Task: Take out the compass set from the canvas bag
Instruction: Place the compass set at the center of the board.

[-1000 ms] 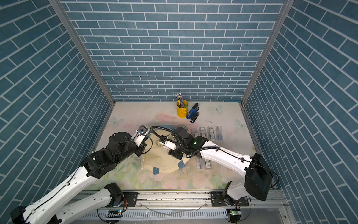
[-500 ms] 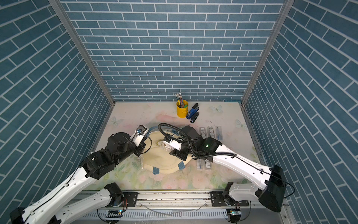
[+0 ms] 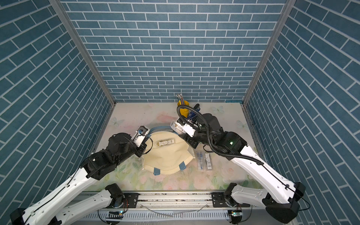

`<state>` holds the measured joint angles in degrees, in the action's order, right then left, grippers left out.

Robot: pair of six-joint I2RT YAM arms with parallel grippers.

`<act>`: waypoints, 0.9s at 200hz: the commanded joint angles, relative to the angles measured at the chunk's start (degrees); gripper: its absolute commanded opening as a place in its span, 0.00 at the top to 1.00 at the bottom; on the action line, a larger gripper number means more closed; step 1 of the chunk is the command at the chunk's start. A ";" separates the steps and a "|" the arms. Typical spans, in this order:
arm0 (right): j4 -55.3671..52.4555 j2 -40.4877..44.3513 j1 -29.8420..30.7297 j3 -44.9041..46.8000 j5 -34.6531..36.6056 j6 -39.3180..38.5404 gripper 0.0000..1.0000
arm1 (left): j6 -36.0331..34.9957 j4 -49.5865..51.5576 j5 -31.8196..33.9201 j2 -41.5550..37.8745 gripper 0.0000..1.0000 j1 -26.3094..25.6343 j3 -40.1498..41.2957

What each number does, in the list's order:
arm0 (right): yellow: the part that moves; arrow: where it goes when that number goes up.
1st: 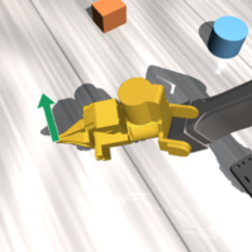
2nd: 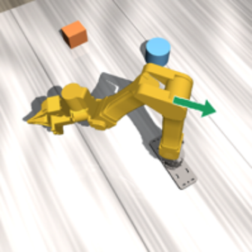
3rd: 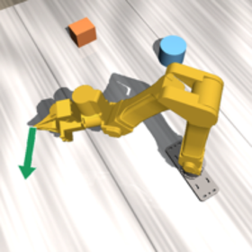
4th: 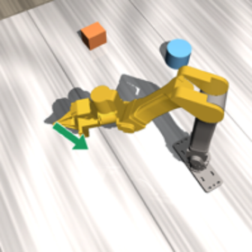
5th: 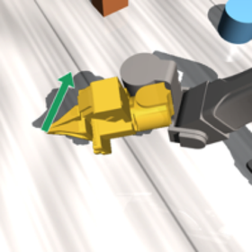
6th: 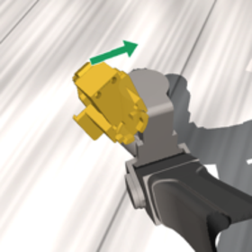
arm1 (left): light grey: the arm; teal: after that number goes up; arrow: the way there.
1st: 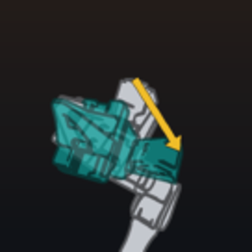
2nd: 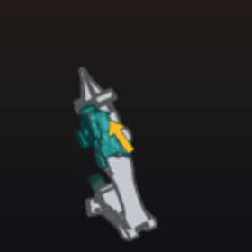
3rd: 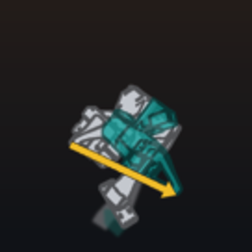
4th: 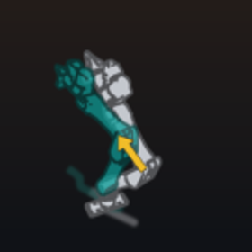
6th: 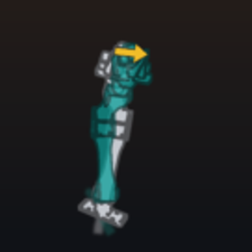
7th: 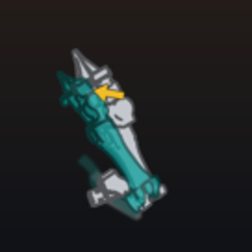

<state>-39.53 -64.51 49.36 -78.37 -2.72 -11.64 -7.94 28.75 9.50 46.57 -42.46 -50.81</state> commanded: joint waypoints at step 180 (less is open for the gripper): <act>17.83 1.44 -26.75 46.87 7.37 42.93 0.74 | 1.43 -4.07 -6.69 -0.43 1.00 0.69 -0.31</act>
<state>-25.43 -63.96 24.36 -33.54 2.96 26.17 -7.25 28.32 4.51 46.59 -42.00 -50.81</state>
